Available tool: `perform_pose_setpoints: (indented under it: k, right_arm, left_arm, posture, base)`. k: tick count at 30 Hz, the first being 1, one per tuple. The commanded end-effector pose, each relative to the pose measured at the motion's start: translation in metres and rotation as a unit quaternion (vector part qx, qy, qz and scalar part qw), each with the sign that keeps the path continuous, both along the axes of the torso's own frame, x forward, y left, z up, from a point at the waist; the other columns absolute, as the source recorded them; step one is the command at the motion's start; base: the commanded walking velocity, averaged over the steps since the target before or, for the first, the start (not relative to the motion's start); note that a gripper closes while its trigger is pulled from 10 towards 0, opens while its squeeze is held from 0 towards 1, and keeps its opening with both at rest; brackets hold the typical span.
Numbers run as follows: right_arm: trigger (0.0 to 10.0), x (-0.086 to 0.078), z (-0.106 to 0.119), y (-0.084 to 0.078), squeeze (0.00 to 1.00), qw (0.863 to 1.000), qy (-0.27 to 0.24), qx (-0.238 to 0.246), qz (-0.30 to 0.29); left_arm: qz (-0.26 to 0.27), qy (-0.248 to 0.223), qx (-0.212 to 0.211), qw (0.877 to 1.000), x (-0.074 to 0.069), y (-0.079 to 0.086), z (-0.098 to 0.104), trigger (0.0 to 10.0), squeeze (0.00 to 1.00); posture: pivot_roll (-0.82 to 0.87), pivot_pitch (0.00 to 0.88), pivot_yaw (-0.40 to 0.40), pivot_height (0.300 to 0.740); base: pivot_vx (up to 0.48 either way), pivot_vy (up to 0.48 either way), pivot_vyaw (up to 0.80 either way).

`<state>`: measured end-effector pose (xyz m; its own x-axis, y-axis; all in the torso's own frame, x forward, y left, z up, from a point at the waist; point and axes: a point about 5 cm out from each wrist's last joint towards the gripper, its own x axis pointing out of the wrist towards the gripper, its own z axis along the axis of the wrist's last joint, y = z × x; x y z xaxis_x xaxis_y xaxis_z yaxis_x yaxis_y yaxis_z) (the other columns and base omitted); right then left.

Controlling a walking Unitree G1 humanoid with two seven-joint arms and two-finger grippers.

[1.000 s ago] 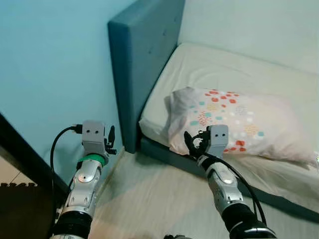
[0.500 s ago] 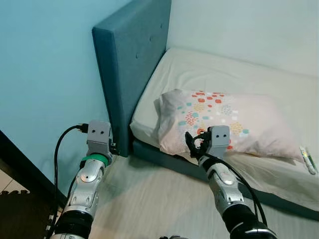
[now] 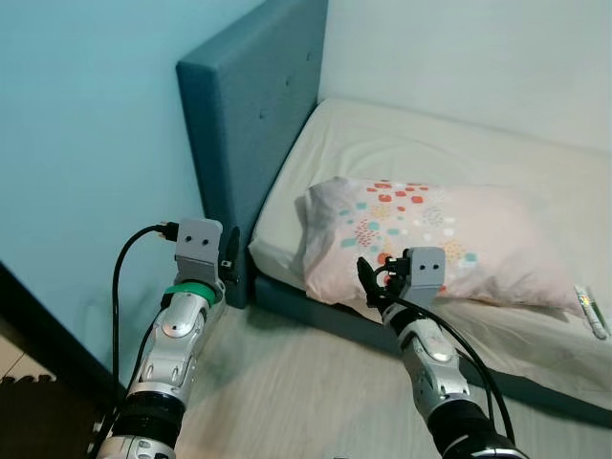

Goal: Clean up the room

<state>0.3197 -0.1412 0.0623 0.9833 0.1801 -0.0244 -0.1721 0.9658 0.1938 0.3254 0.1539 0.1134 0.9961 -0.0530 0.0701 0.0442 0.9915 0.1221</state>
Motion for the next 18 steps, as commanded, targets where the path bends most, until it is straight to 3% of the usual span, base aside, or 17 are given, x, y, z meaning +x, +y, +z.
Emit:
perform_pose_setpoints:
  k: [1,4,18]
  right_arm:
    - [10.0,-0.0031,-0.0054,-0.0038,0.00,1.000,0.014,0.007,-0.007]
    - [10.0,-0.0029,-0.0054,-0.0039,0.00,1.000,0.015,0.011,-0.008]
    - [10.0,-0.0009,-0.0035,-0.0052,0.00,1.000,0.012,0.004,-0.010]
  left_arm:
    - [-0.009,-0.004,-0.004,1.000,0.0007,-0.0049,0.0019,10.0,0.00]
    - [-0.009,-0.005,-0.004,1.000,0.0008,-0.0051,0.0021,10.0,0.00]
    - [-0.016,-0.005,-0.005,1.000,0.0012,-0.0083,0.0023,10.0,0.00]
  posture:
    - [-0.04,0.014,0.003,0.740]
    - [-0.04,0.013,0.003,0.740]
    - [-0.04,0.013,0.009,0.740]
  base:
    - [0.480,0.000,-0.80]
    - [0.416,0.000,-0.80]
    - [0.387,0.000,0.00]
